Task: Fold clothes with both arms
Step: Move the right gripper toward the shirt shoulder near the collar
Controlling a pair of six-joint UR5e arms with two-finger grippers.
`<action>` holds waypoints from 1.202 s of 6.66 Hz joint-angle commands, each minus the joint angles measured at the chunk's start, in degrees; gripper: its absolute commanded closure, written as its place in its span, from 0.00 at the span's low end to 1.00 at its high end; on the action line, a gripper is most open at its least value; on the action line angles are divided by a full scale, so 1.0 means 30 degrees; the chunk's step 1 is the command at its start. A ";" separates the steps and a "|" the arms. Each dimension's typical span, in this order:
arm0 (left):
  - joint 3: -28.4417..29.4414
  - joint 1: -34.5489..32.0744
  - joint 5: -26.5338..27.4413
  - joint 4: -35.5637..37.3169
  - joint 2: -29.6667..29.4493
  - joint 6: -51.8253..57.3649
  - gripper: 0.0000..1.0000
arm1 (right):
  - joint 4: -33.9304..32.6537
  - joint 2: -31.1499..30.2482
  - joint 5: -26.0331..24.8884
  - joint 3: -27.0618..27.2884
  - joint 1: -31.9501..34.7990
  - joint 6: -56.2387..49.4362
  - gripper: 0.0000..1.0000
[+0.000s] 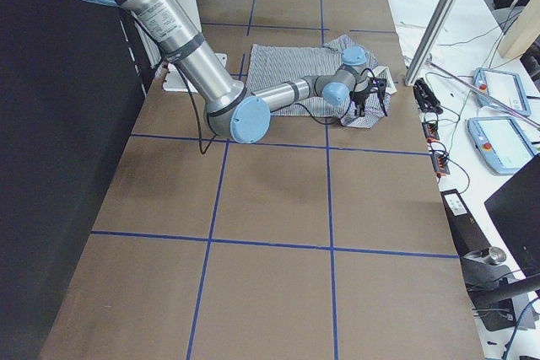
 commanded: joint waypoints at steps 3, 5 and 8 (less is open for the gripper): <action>0.0012 0.0000 -0.0046 -0.0029 -0.0029 0.0198 0.00 | -0.0663 0.3906 -0.2008 -0.4300 -0.1395 0.0805 1.00; 0.0157 0.0523 0.0071 -0.0900 -0.0611 -0.0093 0.00 | -0.0663 0.3909 -0.3006 -0.4657 -0.1454 0.0806 1.00; 0.0831 0.5602 0.5613 -0.1054 -0.5668 -0.8580 0.00 | -0.0663 0.3648 -0.3508 -0.3641 -0.1308 0.0718 0.00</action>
